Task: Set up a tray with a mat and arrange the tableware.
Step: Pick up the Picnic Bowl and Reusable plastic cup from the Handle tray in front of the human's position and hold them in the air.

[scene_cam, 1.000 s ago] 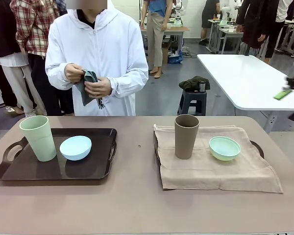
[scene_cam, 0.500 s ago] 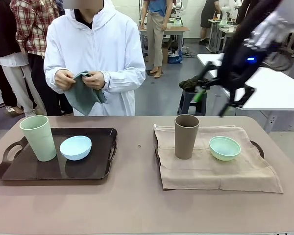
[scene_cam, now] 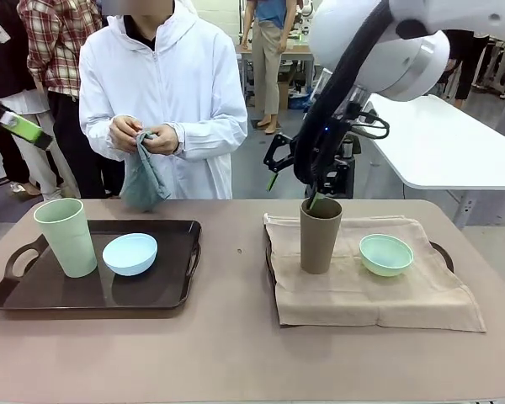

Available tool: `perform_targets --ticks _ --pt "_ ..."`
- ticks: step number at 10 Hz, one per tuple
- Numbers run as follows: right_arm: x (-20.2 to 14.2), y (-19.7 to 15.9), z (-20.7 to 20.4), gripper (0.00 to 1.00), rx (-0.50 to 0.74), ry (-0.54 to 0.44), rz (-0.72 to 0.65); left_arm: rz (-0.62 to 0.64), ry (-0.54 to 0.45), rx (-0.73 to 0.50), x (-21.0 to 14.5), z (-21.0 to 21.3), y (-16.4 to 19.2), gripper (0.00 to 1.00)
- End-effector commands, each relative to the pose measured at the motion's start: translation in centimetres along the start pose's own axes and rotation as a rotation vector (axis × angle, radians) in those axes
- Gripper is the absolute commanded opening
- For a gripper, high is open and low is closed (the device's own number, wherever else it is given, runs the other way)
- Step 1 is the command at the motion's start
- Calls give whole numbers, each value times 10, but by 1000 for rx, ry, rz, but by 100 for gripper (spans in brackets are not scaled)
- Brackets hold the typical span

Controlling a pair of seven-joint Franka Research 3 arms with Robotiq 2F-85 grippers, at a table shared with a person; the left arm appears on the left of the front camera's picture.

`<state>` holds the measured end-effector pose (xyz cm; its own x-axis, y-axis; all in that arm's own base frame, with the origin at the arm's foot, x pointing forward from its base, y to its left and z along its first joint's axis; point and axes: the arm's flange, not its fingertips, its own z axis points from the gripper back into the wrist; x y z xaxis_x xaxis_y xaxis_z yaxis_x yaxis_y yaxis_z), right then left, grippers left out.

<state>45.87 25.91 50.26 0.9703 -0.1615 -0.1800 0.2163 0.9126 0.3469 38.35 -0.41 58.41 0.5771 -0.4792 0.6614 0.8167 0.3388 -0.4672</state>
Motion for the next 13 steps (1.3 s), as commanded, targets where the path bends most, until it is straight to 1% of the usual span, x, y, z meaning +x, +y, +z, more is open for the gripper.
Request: perform_targets --ticks 1,13 --pt "-12 -11 15 88 1 -13 -40 8 -13 10 -37 35 29 100" --pt "-12 -11 15 88 1 -13 -40 8 -13 10 -37 35 29 100"
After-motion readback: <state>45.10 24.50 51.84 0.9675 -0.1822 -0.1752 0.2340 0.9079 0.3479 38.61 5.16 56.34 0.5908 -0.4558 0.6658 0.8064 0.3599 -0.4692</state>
